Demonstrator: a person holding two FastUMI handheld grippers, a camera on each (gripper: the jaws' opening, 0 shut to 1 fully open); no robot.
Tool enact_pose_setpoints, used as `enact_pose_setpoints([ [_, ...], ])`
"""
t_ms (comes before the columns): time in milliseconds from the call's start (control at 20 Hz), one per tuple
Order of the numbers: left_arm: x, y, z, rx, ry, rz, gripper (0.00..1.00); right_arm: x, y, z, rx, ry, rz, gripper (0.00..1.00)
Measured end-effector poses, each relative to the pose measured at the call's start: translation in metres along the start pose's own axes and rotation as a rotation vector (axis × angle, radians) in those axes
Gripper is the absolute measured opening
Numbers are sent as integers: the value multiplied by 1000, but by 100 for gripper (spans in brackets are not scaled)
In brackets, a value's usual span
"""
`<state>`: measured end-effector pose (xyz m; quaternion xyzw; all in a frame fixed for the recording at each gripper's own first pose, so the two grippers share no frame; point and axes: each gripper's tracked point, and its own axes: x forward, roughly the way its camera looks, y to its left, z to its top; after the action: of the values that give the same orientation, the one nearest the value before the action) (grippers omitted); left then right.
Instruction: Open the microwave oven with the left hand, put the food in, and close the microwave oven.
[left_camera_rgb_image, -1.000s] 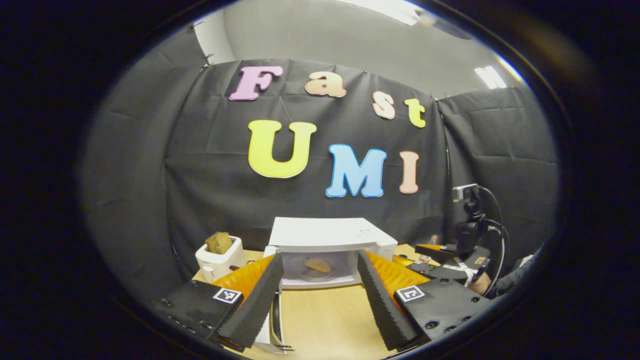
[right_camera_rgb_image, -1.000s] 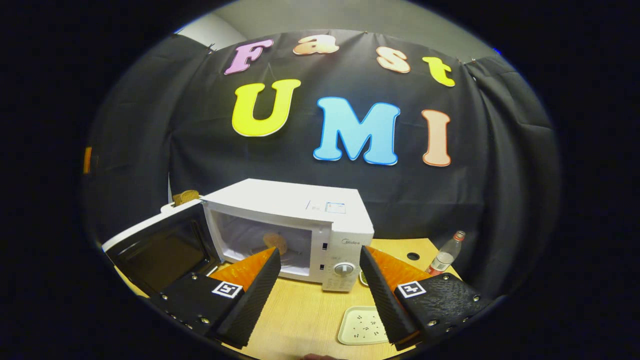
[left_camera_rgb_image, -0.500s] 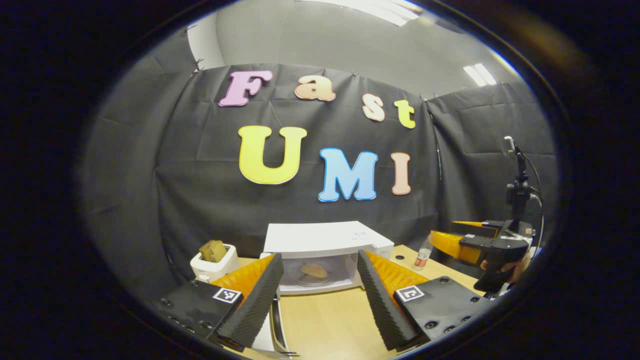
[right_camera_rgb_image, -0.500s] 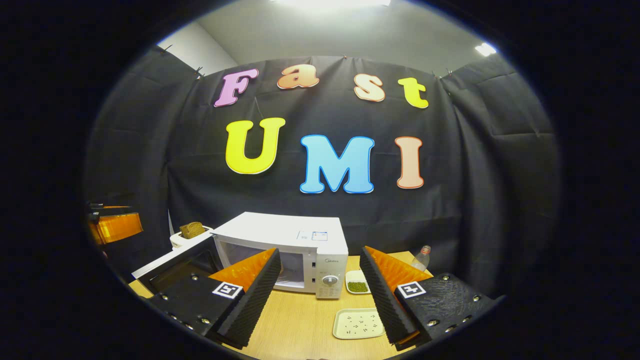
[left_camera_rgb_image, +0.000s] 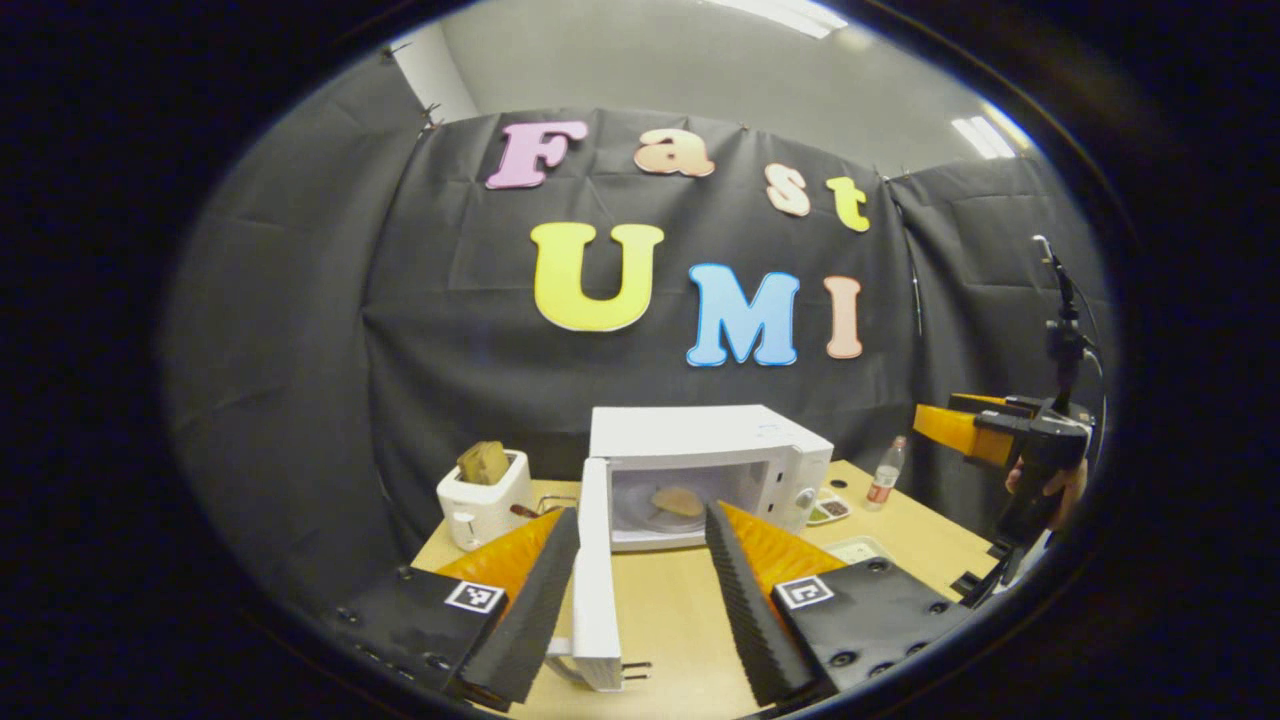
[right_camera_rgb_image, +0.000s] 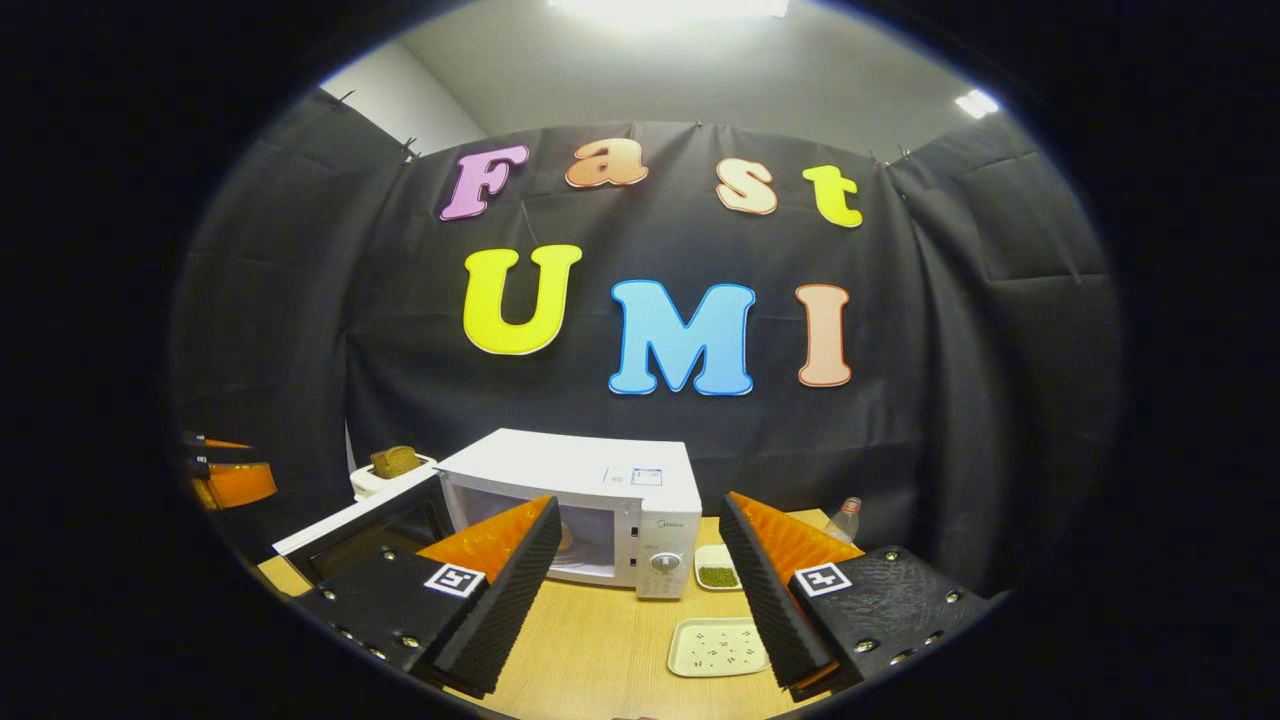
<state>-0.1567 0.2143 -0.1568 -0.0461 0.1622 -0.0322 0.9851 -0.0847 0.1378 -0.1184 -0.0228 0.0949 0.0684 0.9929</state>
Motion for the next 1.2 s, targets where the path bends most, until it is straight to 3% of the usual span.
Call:
enact_pose_setpoints([
  [300, -18, 41, -52, -85, 111, 59, 2, 3, 1, -2, -5, 6, 22, 97],
  [350, -23, 43, -58, -86, 124, 61, 0, 3, -1, -2, -3, 8, 21, 97],
  [400, -28, 47, -63, -75, 135, 67, 7, 3, -3, -1, 0, 8, 19, 97],
  [600, -31, 65, -89, -16, 195, 112, 8, 0, -10, 5, 4, -6, 9, 97],
  [750, -28, 68, -108, -36, 231, 122, 7, 0, -16, 11, 9, -18, 3, 97],
  [900, -18, 57, -124, -45, 256, 94, 7, 1, -22, 11, -1, -16, -6, 97],
  [1200, -12, 33, -131, 32, 288, 50, 7, 10, -40, 10, -12, -11, -22, 97],
])
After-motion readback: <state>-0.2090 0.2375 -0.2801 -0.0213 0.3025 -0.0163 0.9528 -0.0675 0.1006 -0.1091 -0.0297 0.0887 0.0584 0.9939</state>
